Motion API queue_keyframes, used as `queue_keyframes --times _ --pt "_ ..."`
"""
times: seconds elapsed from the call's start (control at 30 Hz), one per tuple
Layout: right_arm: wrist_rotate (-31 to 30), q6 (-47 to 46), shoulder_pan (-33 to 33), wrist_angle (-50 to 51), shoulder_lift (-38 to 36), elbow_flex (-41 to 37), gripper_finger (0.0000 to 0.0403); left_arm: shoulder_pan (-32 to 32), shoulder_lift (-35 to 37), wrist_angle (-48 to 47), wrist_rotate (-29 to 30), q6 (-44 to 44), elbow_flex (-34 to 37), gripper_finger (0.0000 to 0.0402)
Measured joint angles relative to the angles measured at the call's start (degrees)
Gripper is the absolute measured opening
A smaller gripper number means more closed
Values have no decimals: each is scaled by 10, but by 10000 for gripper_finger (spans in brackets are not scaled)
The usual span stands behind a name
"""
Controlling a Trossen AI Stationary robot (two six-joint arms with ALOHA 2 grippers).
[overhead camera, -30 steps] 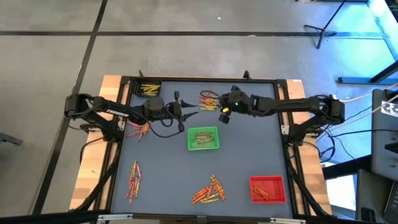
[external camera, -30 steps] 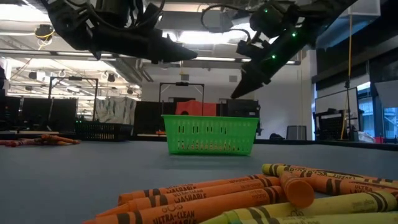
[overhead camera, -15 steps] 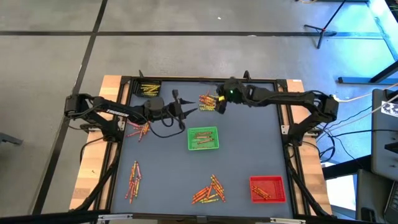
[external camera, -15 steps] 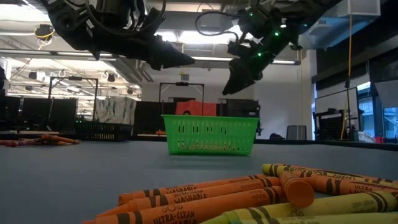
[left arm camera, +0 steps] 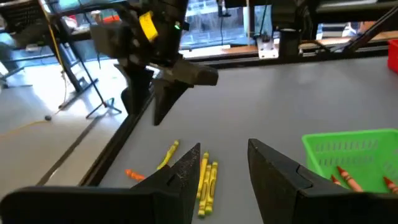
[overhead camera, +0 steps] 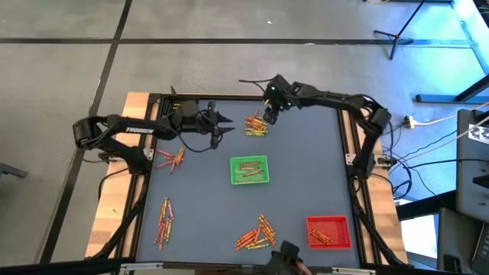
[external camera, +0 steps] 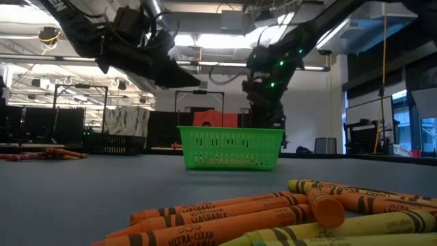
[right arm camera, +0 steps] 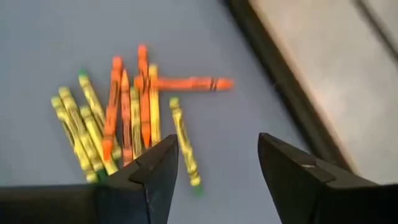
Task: Sort crayons
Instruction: Put the green crayon into the black bin
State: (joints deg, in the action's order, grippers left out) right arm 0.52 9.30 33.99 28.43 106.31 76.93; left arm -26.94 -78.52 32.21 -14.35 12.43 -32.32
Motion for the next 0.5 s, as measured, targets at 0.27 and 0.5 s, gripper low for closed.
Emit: queue_keyframes --times 0.27,0.5 --pt "12 35 2 53 46 12 188 -5 -2 21 2 3 0 118" --pt "11 48 2 38 79 12 152 -4 -2 44 2 17 0 118"
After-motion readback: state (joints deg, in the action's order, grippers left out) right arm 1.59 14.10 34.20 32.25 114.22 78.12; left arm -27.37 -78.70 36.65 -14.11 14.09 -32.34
